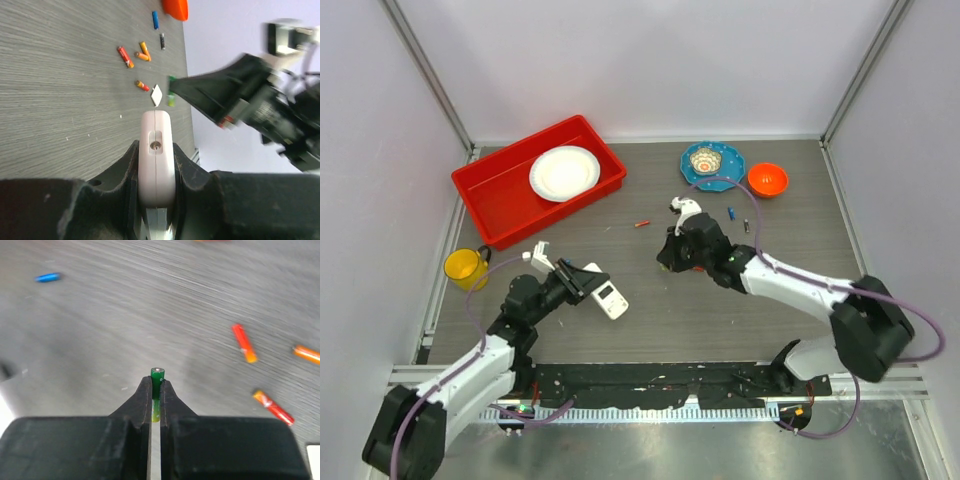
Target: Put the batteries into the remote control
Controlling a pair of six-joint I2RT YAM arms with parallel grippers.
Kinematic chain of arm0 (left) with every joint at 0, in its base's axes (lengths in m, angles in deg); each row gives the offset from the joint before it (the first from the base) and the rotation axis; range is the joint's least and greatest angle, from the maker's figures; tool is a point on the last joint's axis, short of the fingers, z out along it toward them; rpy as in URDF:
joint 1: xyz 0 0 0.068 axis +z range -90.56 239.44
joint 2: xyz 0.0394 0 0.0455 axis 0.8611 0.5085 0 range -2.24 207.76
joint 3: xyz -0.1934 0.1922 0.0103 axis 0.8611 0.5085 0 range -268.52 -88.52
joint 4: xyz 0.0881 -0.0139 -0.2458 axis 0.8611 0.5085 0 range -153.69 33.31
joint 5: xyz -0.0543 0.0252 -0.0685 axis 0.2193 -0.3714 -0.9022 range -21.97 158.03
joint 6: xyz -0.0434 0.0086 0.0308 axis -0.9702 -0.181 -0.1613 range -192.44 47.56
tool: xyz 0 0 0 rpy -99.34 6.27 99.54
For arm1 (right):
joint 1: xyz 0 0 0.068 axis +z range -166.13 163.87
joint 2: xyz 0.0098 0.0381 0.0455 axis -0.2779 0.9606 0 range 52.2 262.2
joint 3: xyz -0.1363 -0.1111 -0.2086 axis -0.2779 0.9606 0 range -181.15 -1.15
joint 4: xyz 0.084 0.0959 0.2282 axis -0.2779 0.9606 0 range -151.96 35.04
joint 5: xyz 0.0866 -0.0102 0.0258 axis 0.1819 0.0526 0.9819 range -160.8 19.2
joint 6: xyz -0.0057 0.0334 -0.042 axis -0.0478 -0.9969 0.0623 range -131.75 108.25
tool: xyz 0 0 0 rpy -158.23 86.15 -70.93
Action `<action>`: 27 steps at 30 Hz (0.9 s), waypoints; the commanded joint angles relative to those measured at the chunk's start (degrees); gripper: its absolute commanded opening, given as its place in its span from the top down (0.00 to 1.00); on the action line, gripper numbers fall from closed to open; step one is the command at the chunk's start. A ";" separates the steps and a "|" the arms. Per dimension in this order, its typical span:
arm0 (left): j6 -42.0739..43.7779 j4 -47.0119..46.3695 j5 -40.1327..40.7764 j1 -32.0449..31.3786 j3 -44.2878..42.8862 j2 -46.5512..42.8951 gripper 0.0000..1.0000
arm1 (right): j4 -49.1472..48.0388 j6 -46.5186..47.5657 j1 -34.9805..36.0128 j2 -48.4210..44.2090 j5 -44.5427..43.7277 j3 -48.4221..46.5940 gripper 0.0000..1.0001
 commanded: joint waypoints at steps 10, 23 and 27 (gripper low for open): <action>-8.32 -29.77 -24.15 -0.25 -16.19 30.69 1.00 | 13.43 17.21 18.05 -27.64 -16.37 -4.08 0.99; -20.20 -43.86 -37.86 -5.69 -27.97 48.19 1.00 | 17.92 27.14 21.04 -32.92 -0.47 -7.85 0.99; -18.53 -42.02 -40.42 -7.54 -30.43 47.93 1.00 | 16.61 29.25 22.53 -34.33 -0.19 -7.68 0.99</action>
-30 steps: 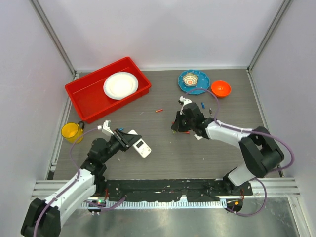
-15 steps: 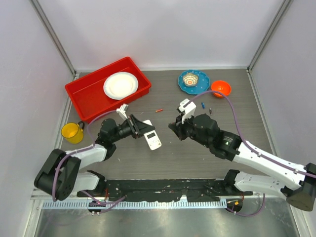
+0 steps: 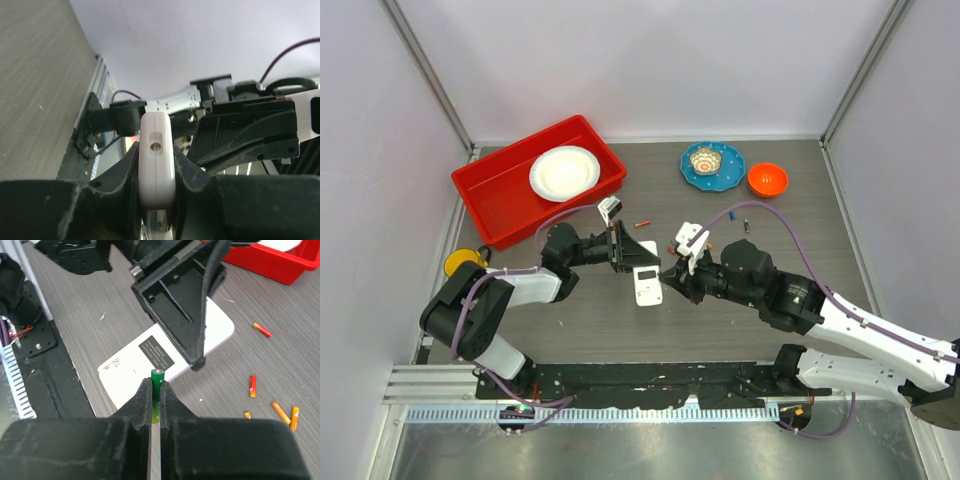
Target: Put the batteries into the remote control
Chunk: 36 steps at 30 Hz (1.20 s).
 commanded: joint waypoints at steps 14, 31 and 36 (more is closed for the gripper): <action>13.19 17.83 -7.21 -3.05 -5.91 -7.08 1.00 | 1.49 9.35 10.03 3.95 2.96 -6.89 0.99; 12.67 18.89 -8.79 -4.19 -5.82 -6.64 1.00 | 2.90 13.22 15.66 7.29 -4.43 -5.84 0.99; 12.84 19.85 -8.88 -4.45 -6.17 -6.20 1.00 | 2.99 13.92 15.92 8.25 -4.25 -5.84 0.99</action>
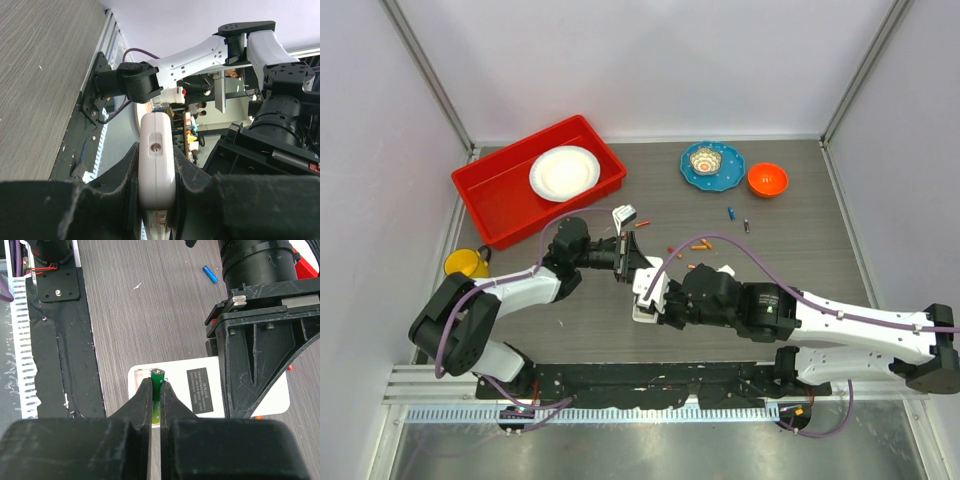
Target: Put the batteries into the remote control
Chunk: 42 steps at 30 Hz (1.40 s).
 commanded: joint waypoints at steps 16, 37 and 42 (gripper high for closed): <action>1.50 0.64 -1.78 -0.85 -3.12 -0.38 1.00 | 1.47 2.08 1.28 1.97 0.10 -2.41 0.99; 3.87 4.07 0.07 -0.85 -3.38 -1.53 1.00 | 1.39 -0.12 1.81 0.39 -0.86 -2.41 0.99; 4.84 5.30 0.33 -1.03 -3.12 -1.53 1.00 | -3.80 0.14 1.81 0.21 -2.36 -2.94 0.99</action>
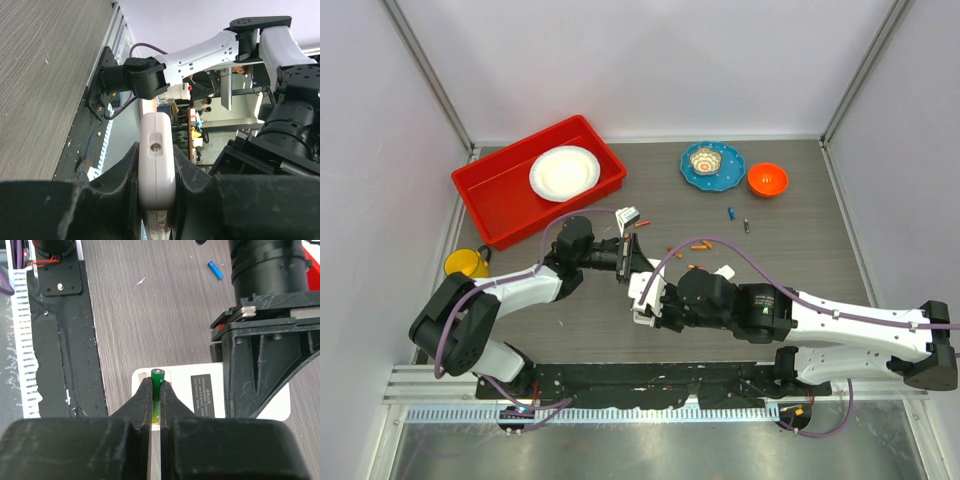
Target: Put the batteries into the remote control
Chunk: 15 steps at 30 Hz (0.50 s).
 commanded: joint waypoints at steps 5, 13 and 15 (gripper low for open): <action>2.22 1.02 0.29 -0.57 -1.89 -1.92 1.00 | -6.74 -0.18 0.39 0.39 -0.82 -2.24 0.99; 2.48 1.64 0.55 -0.57 -2.33 -2.71 1.00 | -4.72 -0.89 0.39 0.93 -0.47 -0.66 0.99; 2.40 1.81 0.46 -0.57 -2.60 -2.80 1.00 | -4.54 -1.15 0.39 0.84 -0.47 -0.22 0.99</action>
